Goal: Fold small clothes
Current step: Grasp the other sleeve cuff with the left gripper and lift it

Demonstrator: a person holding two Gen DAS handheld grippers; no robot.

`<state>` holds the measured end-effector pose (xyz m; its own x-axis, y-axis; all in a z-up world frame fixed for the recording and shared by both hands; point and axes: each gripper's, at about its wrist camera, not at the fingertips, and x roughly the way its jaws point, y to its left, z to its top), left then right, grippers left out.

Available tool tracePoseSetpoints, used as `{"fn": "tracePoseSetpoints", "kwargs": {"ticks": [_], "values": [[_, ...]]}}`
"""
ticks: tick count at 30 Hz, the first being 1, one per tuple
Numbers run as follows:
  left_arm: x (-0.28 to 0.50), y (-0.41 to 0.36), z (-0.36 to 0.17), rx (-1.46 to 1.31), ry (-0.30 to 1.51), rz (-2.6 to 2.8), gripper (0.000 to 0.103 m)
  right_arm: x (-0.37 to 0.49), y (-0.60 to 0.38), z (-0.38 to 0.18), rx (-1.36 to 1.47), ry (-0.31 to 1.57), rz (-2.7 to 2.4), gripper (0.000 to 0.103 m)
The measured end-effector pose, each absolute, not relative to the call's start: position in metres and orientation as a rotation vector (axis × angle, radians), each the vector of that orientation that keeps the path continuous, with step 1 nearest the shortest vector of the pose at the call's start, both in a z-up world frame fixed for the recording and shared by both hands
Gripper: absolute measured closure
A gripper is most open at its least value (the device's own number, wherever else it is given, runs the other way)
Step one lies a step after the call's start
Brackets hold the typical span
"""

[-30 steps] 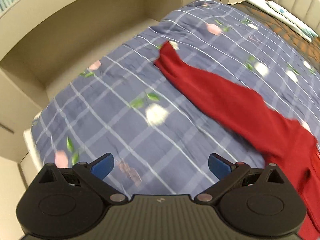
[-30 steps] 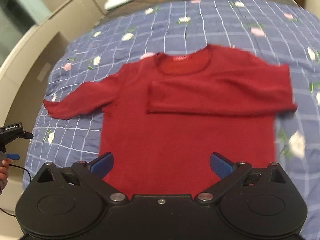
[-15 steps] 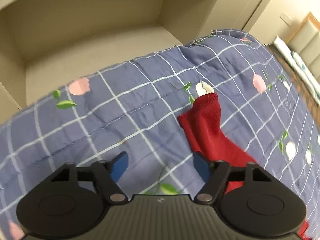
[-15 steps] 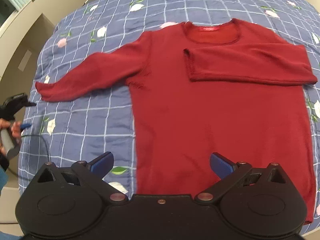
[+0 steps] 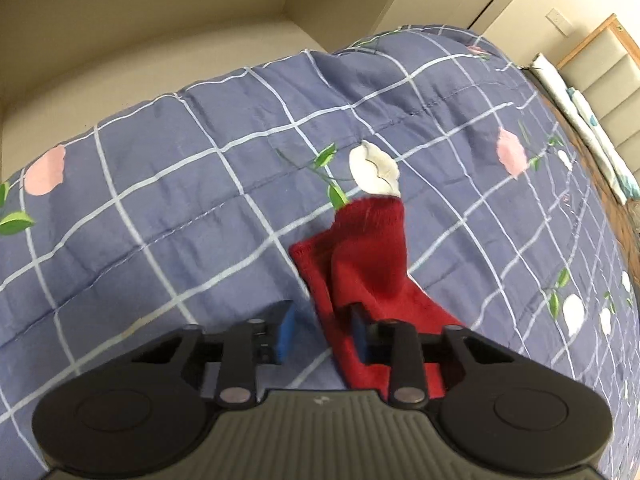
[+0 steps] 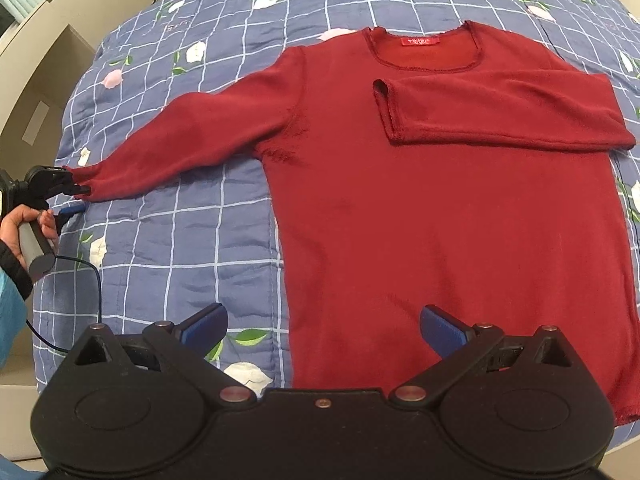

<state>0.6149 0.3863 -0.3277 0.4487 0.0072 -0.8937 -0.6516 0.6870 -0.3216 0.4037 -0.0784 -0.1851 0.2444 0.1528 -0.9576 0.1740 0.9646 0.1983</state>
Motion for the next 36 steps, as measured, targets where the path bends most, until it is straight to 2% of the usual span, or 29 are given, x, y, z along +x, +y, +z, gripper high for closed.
{"fn": "tracePoseSetpoints", "kwargs": {"ticks": [11, 16, 18, 19, 22, 27, 36], "values": [[0.578, 0.383, -0.329, -0.808, 1.000, 0.435, 0.075, 0.410, -0.072, -0.189, 0.312, 1.330, -0.033, 0.001], [0.594, 0.387, -0.329, -0.809, 1.006, 0.429, 0.076, 0.410, -0.067, -0.193, 0.312, 1.345, -0.026, 0.001], [0.603, 0.390, -0.330, -0.813, 1.011, 0.438, 0.084, 0.409, -0.065, -0.193, 0.313, 1.349, -0.024, 0.001], [0.607, 0.391, -0.331, -0.817, 1.017, 0.450, 0.096, 0.408, -0.064, -0.194, 0.313, 1.351, -0.024, 0.001], [0.611, 0.390, -0.329, -0.824, 1.007, 0.479, 0.102, 0.407, -0.063, -0.192, 0.313, 1.350, -0.024, 0.001], [0.597, 0.372, -0.300, -0.732, 0.942, 0.471, 0.103, 0.407, -0.064, -0.188, 0.325, 1.333, -0.022, 0.001], [0.590, 0.326, -0.213, -0.499, 0.777, 0.361, 0.103, 0.414, -0.071, -0.174, 0.365, 1.256, 0.009, 0.001]]}}
